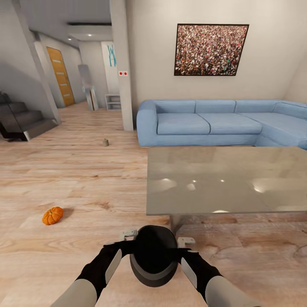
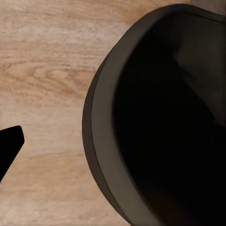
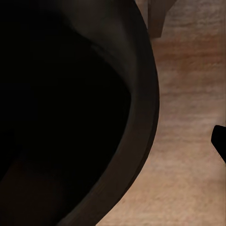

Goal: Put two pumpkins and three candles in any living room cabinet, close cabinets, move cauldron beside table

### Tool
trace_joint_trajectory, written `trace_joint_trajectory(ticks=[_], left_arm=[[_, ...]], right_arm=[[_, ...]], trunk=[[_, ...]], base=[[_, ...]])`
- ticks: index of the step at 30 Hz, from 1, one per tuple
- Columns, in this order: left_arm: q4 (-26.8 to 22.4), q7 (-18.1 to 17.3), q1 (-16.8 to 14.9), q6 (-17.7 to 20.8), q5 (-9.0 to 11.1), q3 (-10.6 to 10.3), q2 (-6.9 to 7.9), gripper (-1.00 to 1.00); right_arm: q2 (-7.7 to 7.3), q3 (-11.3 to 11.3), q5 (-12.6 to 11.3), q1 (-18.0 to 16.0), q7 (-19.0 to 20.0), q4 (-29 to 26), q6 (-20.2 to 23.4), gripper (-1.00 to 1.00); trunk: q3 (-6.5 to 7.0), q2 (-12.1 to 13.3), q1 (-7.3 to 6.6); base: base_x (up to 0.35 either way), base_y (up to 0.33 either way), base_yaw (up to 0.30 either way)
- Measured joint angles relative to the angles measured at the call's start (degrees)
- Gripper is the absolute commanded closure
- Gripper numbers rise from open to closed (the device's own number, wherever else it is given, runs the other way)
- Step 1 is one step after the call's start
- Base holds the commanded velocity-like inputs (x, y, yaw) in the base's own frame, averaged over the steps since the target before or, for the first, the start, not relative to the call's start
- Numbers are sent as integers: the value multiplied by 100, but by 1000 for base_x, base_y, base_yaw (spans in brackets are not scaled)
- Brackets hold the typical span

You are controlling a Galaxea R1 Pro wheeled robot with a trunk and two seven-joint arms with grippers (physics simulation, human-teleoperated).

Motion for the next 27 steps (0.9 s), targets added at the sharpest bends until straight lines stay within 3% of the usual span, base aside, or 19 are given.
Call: trace_joint_trajectory(ticks=[20,27], left_arm=[[0,0,0,0,0,0,0,-100],[0,0,0,0,0,0,0,-100]], right_arm=[[0,0,0,0,6,0,-15,-100],[0,0,-5,0,2,0,-7,-100]], trunk=[[443,27,-52],[444,27,-51]], base=[[0,0,0],[-1,0,0]])
